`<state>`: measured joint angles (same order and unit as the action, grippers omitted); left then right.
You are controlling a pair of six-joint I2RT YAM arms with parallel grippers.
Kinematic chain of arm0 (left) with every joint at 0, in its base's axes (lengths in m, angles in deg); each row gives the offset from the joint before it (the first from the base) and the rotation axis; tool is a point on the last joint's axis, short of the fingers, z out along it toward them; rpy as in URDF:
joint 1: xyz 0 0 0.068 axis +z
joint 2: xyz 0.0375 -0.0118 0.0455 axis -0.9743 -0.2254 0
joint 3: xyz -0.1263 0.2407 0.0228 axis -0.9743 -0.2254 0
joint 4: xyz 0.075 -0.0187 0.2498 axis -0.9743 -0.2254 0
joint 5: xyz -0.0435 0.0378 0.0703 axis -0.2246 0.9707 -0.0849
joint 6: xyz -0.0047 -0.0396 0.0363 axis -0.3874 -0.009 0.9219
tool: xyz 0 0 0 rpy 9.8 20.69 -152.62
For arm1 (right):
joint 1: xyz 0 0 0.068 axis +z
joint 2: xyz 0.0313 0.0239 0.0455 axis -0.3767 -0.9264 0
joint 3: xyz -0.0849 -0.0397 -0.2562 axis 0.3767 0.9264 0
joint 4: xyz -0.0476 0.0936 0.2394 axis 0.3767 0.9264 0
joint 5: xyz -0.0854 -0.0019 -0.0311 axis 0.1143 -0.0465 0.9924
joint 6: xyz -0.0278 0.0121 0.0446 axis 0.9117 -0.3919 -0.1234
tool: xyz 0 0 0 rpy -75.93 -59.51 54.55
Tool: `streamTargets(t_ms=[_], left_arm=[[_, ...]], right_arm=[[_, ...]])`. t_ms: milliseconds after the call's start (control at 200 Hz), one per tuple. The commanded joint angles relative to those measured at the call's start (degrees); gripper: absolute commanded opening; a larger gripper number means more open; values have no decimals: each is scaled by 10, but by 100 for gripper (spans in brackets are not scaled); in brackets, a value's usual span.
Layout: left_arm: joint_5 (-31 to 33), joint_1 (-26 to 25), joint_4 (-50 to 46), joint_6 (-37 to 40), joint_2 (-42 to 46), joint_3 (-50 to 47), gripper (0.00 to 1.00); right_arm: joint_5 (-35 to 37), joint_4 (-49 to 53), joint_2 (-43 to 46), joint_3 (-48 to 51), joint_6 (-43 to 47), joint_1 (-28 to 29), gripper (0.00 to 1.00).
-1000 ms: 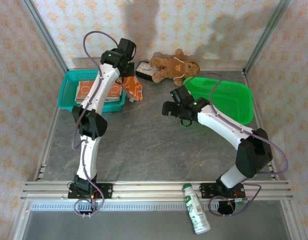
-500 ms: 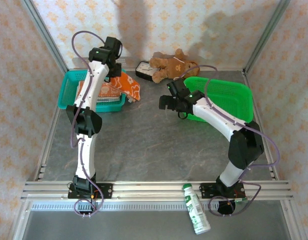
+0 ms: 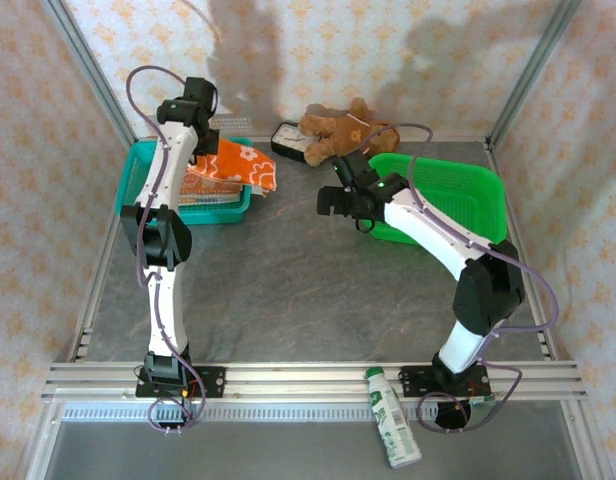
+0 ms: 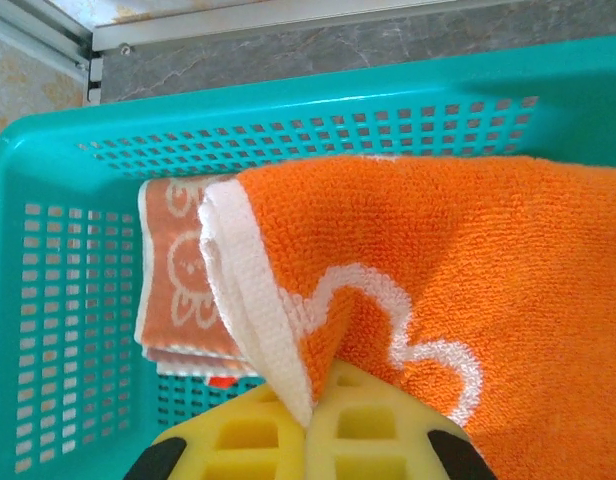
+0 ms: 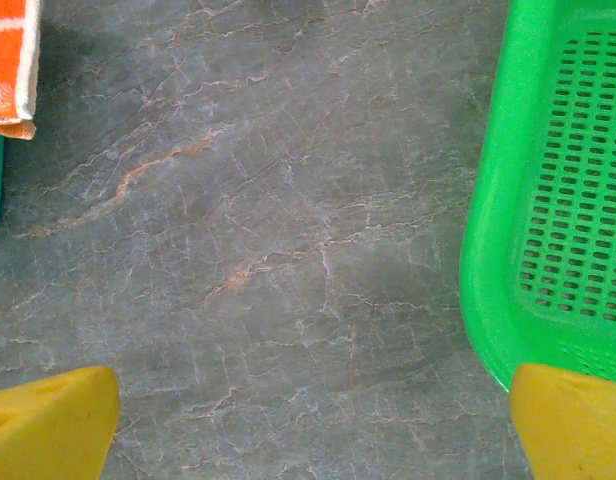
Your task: Fold and stack the towels
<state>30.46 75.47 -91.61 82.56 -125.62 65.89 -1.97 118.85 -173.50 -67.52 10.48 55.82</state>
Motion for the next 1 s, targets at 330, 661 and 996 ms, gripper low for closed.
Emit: streamTargets(t_ms=[330,661,996], left_arm=[[83,29,120,52,-3,-68,0],[103,34,146,58,4,-80,0],[124,37,145,59,34,-80,0]], right_arm=[[13,58,-26,-47,21,-2,99],[-6,62,-40,-57,14,-2,99],[-22,61,-49,-58,6,-2,99]])
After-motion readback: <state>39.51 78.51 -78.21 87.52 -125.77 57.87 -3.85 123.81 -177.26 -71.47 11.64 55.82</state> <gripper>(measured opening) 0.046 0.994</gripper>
